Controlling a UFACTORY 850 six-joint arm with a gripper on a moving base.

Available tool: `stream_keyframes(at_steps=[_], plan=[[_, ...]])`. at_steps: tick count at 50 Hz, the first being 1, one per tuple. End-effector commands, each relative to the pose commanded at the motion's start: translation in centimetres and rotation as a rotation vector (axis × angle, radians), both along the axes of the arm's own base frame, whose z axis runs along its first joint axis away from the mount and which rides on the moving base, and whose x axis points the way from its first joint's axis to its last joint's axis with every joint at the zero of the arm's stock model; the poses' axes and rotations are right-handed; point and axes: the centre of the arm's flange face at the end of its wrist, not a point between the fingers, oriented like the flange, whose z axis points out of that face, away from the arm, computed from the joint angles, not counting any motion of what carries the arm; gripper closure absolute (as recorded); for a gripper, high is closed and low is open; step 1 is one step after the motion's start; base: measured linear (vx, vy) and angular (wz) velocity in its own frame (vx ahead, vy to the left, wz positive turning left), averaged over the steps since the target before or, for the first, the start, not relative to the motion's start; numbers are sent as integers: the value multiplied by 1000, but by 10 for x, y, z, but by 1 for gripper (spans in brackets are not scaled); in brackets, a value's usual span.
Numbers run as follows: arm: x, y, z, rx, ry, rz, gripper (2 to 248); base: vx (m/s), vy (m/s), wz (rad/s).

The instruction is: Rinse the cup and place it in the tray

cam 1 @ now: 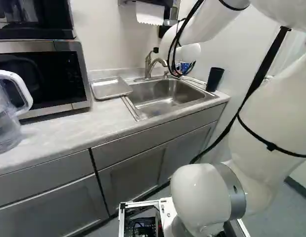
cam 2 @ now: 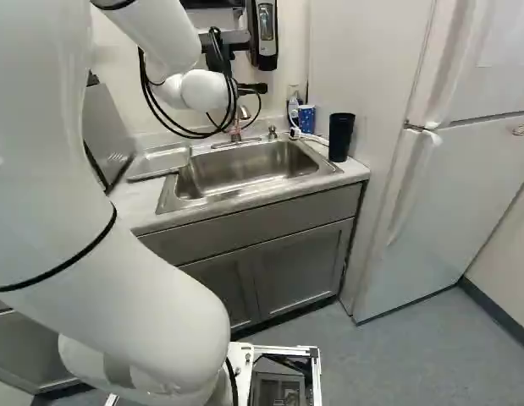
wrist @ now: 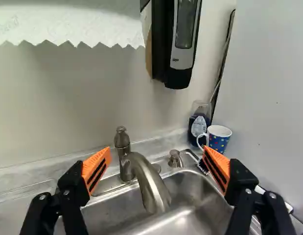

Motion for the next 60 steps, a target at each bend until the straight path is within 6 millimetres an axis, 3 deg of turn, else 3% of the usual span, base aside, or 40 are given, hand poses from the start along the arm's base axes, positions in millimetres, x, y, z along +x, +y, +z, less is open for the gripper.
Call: stream_keyframes(at_steps=[31,60], plan=[[30,-4,-5,1,58,-7,3,0,0,0],[54,-5,18,2,75,-8,3,0,0,0]])
